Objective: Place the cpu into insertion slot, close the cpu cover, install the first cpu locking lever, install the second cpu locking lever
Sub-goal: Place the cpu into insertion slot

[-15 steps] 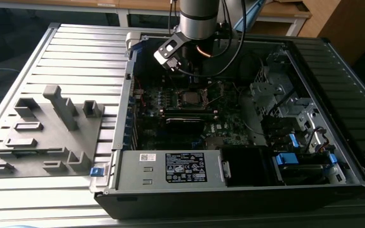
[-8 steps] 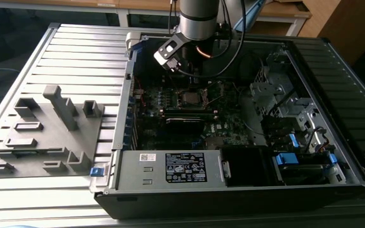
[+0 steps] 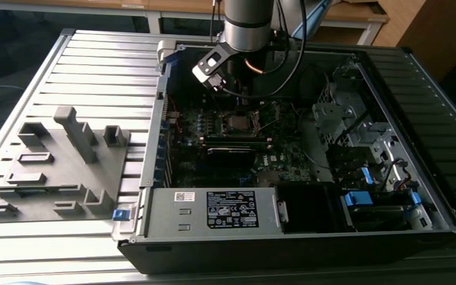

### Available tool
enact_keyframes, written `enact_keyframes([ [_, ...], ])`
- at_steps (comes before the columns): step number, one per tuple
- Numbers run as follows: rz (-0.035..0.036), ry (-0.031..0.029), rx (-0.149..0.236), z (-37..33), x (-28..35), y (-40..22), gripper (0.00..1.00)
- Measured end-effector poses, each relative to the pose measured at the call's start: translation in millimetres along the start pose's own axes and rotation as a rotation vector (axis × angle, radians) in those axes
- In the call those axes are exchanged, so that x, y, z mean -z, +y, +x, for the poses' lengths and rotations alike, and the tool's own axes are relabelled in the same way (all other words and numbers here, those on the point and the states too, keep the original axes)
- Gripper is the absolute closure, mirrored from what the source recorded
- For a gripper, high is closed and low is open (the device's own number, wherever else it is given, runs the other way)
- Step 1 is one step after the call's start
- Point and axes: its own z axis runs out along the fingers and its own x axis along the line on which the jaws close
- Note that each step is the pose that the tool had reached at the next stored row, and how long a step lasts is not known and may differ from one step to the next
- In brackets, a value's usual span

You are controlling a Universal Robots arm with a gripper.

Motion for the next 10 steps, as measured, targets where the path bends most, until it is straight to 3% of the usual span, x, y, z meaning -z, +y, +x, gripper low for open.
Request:
enact_keyframes([
  [7,-0.0001,-0.0023,0.000,0.1,-10.7,-0.8,0.89],
  [10,-0.0001,-0.0049,0.000,0.2,-12.4,-0.9,0.89],
])
